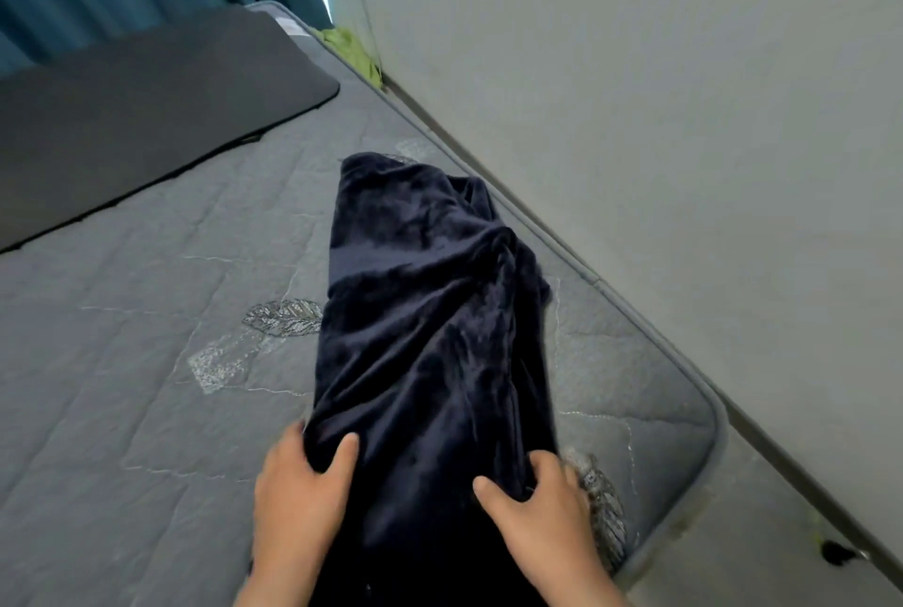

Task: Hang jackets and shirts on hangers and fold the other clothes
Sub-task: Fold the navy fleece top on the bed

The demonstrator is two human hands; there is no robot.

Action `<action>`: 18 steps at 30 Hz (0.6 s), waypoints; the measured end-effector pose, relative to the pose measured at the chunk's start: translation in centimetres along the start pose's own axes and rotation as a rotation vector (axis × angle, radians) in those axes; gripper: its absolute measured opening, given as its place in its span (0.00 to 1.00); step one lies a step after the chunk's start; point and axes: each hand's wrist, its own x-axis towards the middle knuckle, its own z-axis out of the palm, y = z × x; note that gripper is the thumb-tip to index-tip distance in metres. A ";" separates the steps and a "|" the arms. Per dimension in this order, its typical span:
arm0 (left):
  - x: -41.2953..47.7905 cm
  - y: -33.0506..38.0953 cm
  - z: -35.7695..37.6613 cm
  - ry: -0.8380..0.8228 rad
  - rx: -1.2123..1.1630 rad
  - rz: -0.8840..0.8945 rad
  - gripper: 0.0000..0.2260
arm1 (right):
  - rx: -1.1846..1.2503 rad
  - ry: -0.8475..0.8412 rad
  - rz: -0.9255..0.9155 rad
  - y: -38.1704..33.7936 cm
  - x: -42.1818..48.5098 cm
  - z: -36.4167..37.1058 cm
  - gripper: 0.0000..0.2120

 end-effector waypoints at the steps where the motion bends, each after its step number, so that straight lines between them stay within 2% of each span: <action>1: -0.4 -2.3 -0.7 -0.162 -0.011 -0.108 0.28 | -0.066 -0.009 0.008 0.1 -0.2 0.3 0.39; 2: -1.0 -3.8 -1.4 -0.294 -0.025 -0.134 0.25 | -0.056 -0.019 0.004 -0.1 -0.5 0.3 0.39; 3: -1.3 -4.8 -1.9 -0.356 -0.053 -0.132 0.21 | 0.039 -0.055 0.026 -0.3 -0.6 0.2 0.36; 6: -1.0 -6.6 -2.5 -0.328 -0.156 -0.166 0.15 | 0.222 -0.099 0.004 -1.2 -1.4 -1.0 0.16; 8: -0.7 -6.9 -3.2 -0.354 -0.271 -0.239 0.08 | 0.400 -0.116 -0.021 -2.2 -1.8 -1.9 0.13; 9: -0.6 -6.9 -3.7 -0.376 -0.379 -0.276 0.05 | 0.544 -0.179 -0.016 -2.6 -2.0 -1.9 0.09; 10: -0.7 -6.7 -4.3 -0.403 -0.506 -0.318 0.05 | 0.766 -0.315 0.030 -3.2 -2.5 -2.0 0.07; 12: -0.7 -6.6 -5.2 -0.466 -0.739 -0.407 0.07 | 1.085 -0.517 0.190 -3.5 -2.8 -1.2 0.11; 14: -0.6 -7.4 -5.3 -0.510 -0.804 -0.410 0.12 | 1.053 -0.418 0.314 -2.3 -2.3 0.8 0.16; 15: -0.5 -7.9 -5.1 -0.532 -0.792 -0.388 0.18 | 0.926 -0.280 0.289 -1.8 -2.0 1.7 0.17; 17: -0.9 -8.2 -4.9 -0.601 -0.680 -0.333 0.35 | 0.624 0.040 0.135 -0.9 -1.6 2.7 0.10; 18: -1.0 -8.5 -4.6 -0.608 -0.613 -0.298 0.40 | 0.536 0.148 0.076 -0.7 -1.4 3.0 0.08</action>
